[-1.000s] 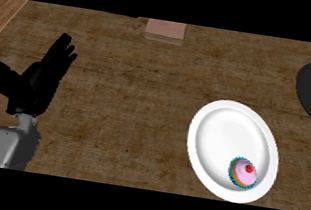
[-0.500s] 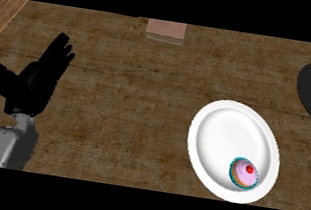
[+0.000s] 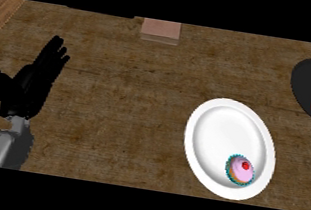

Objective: Pick the tomato from the plate and place it in the pan

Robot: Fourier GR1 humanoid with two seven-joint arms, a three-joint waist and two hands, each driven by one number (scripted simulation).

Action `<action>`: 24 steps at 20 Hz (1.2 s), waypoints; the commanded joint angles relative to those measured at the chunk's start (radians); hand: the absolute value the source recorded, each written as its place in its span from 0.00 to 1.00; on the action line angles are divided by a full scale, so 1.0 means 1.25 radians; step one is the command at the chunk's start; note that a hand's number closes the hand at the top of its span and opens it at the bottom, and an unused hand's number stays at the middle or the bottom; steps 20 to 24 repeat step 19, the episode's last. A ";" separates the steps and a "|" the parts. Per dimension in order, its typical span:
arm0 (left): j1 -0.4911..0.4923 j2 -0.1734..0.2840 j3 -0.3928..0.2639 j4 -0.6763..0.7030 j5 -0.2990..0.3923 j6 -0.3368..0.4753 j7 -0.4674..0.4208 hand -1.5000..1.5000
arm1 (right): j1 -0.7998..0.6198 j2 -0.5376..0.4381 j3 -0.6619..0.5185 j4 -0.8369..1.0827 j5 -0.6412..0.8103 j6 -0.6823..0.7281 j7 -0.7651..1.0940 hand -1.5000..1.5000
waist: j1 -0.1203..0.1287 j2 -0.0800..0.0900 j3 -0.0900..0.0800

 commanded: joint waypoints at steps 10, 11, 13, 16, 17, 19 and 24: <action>-0.004 -0.004 0.002 -0.010 -0.001 0.009 0.011 0.50 | 0.144 -0.147 -0.094 0.018 -0.111 0.390 -0.120 0.00 | -0.019 -0.003 0.003; 0.018 -0.002 0.009 -0.005 -0.006 0.012 0.000 0.50 | 0.180 -0.142 -0.096 0.014 -0.115 0.392 -0.147 0.00 | -0.022 -0.005 0.002; 0.010 -0.005 0.005 -0.012 -0.006 0.011 -0.005 0.50 | 0.191 -0.135 -0.103 0.007 -0.125 0.384 -0.144 0.00 | -0.019 -0.005 0.003; 0.024 -0.002 0.002 -0.030 0.004 0.001 0.009 0.50 | 0.216 -0.151 -0.106 -0.011 -0.133 0.387 -0.147 0.00 | -0.016 -0.008 0.003; 0.023 0.000 0.010 -0.011 0.004 0.001 -0.001 0.50 | 0.220 -0.136 -0.104 -0.016 -0.134 0.386 -0.158 0.00 | -0.017 -0.006 0.003; 0.016 -0.001 0.013 -0.028 0.016 0.001 0.016 0.50 | 0.253 -0.131 -0.102 -0.023 -0.136 0.389 -0.184 0.00 | -0.022 -0.010 0.003; 0.016 -0.001 0.013 -0.028 0.016 0.001 0.016 0.50 | 0.253 -0.131 -0.102 -0.023 -0.136 0.389 -0.184 0.00 | -0.022 -0.010 0.003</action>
